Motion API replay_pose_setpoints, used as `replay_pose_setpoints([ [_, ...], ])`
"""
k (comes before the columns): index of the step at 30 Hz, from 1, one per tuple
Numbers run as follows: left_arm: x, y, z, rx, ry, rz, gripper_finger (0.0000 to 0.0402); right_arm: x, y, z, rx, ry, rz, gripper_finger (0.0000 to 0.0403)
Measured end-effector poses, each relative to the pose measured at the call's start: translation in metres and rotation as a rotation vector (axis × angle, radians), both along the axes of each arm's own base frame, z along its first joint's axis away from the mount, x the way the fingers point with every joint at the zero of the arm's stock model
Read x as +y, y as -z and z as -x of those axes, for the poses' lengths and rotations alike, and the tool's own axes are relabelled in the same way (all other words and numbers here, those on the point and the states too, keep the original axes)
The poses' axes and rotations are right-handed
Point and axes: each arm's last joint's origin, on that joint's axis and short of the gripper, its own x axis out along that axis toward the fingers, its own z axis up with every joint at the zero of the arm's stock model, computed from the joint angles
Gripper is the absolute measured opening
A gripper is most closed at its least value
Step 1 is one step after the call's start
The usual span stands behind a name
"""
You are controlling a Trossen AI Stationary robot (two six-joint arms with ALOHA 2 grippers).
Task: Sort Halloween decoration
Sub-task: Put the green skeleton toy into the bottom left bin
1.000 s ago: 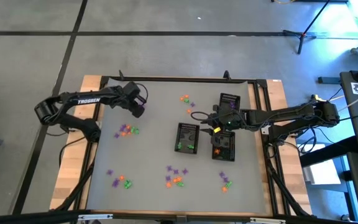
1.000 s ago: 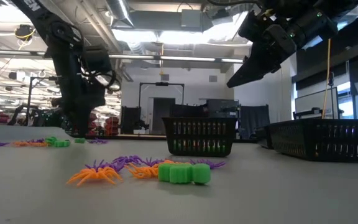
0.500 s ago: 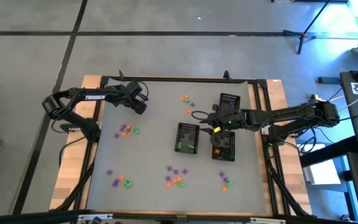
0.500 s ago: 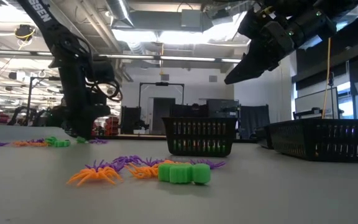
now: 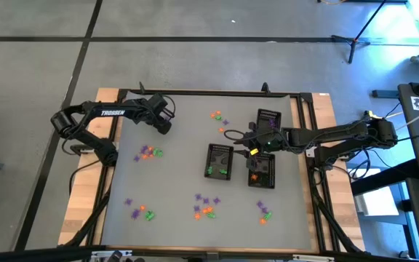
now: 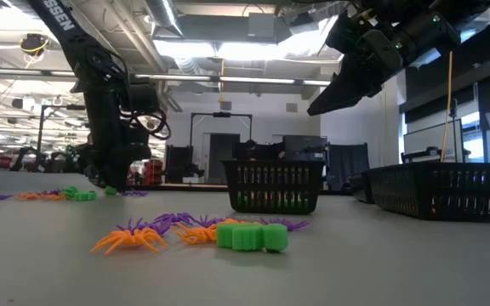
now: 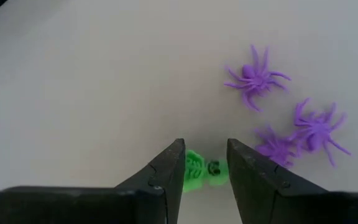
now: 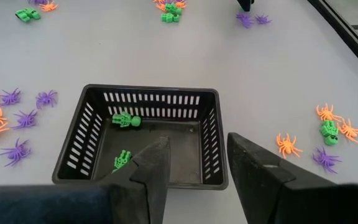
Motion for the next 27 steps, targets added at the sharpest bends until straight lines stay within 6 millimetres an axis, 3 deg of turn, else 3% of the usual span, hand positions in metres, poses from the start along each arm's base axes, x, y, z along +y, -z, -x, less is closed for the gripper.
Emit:
replay_pose_setpoints([
  [11,0.001,-0.021,-0.008,0.073,0.089,0.037,0.0112,0.000,0.000,0.000,0.004,0.000,0.000,0.0156],
  [17,-0.004,-0.020,-0.002,0.061,-0.146,0.097,0.0112,0.000,0.000,0.000,0.004,0.000,0.000,0.0156],
  [27,-0.002,-0.020,-0.002,0.019,-0.341,0.055,0.0112,0.000,0.000,0.000,0.004,0.000,0.000,0.0156],
])
